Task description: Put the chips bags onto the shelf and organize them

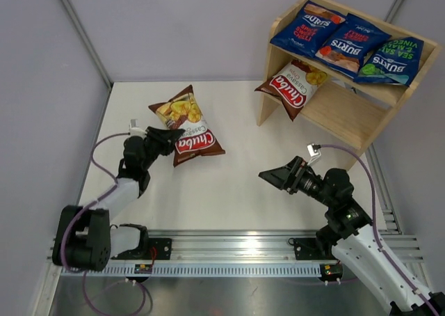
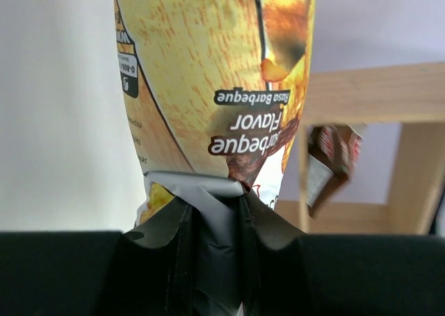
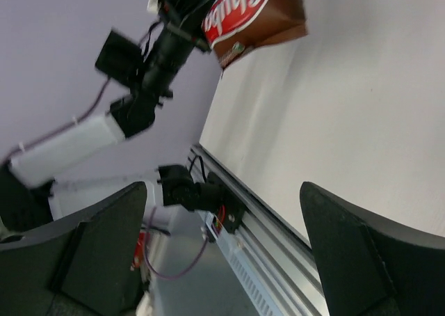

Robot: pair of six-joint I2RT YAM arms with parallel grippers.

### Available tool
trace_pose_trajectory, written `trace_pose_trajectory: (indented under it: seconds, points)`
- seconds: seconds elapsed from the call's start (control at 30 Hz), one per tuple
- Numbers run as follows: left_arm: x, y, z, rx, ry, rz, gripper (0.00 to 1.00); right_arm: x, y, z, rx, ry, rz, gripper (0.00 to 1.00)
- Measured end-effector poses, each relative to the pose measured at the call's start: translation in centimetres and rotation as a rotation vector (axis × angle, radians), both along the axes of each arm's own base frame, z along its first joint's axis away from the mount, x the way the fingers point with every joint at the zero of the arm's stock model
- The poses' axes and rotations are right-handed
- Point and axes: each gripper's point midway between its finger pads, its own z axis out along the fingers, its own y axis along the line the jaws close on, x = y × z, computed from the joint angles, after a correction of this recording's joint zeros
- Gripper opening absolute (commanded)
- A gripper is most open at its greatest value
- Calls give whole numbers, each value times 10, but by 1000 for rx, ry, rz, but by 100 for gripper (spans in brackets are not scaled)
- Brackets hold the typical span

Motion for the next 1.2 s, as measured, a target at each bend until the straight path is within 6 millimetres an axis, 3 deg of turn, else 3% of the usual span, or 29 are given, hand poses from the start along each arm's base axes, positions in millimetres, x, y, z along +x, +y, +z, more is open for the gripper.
trace_pose_trajectory:
  seconds: [0.17,0.33,0.5,0.63,0.73,0.83,1.03,1.2]
  points:
    - [-44,-23,23,-127,-41,-6,10,16,-3,-22,105,129,-108,100]
    - [-71,-43,61,-149,-110,-79,11,19,5,-12,108,123,-65,99]
    - [-113,-92,90,-141,-162,-273,9,12,23,-6,94,94,68,99]
    - [-151,-122,89,-128,-155,-401,9,-14,37,-2,103,49,191,99]
    - [-168,-135,86,-113,-149,-447,9,-44,46,7,129,-3,299,95]
    - [-179,-145,84,-101,-151,-480,8,-62,44,7,154,-37,339,91]
    - [-196,-167,86,-79,-158,-540,7,-75,36,-5,165,-28,341,81]
    - [-205,-178,86,-78,-162,-548,6,-80,31,-8,158,-31,335,59]
